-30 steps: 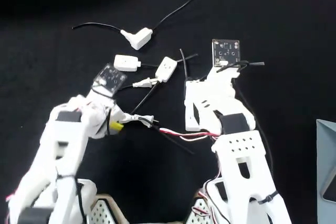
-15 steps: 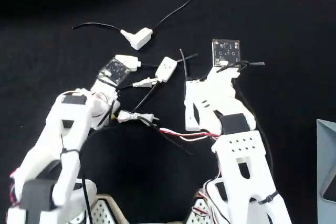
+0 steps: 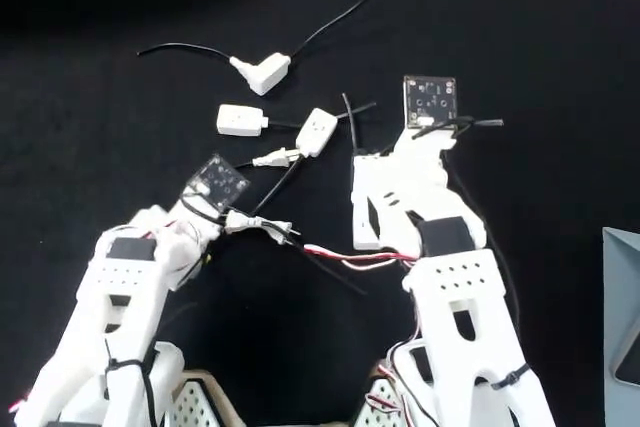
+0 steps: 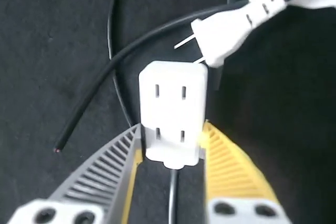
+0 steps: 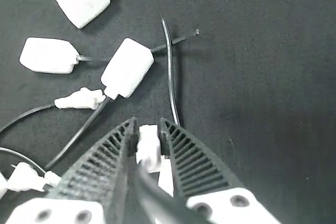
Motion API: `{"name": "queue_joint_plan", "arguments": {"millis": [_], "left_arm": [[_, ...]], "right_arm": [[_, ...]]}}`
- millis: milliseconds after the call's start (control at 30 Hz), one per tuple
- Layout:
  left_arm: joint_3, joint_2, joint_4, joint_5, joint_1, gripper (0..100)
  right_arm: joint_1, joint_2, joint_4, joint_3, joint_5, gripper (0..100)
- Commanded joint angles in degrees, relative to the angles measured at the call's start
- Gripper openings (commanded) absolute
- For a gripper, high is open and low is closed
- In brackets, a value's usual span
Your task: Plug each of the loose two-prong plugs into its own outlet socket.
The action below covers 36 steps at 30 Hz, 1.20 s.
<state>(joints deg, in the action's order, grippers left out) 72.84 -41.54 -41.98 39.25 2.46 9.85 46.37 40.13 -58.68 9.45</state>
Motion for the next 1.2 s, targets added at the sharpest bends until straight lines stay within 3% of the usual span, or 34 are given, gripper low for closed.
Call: {"name": "queue_joint_plan", "arguments": {"millis": [0, 133, 333, 433, 633, 800, 1000, 1167], "left_arm": [[-0.13, -1.67, 0.53, -0.09, 4.88, 26], [-3.38, -1.76, -0.79, -1.49, 10.15, 31], [-13.67, -1.76, -13.45, -1.76, 15.6, 31], [-16.92, -1.76, -15.65, -5.19, 19.91, 31], [-16.92, -1.76, -15.82, -16.35, 28.09, 31], [-13.85, -1.76, -15.21, -24.26, 31.96, 31], [-6.9, -1.76, -5.54, -31.82, 31.78, 31], [-6.46, -2.46, -4.66, -33.14, 32.31, 31]], "right_arm": [[0.7, 1.01, -0.7, 0.66, 0.0, 1.2], [2.02, 1.01, -0.7, 0.75, -0.09, 1.2], [8.7, 1.01, -0.7, 0.48, -2.9, 1.2], [13.1, 1.01, -1.14, 0.84, -3.87, 1.2], [25.41, 0.92, -1.58, 3.12, -4.84, 1.2], [32.7, -0.84, -10.37, 2.24, -4.92, 1.2], [34.46, -13.67, -20.75, 3.82, -7.91, 1.2], [35.43, -25.36, -26.02, 8.04, -7.74, 1.2]]}}
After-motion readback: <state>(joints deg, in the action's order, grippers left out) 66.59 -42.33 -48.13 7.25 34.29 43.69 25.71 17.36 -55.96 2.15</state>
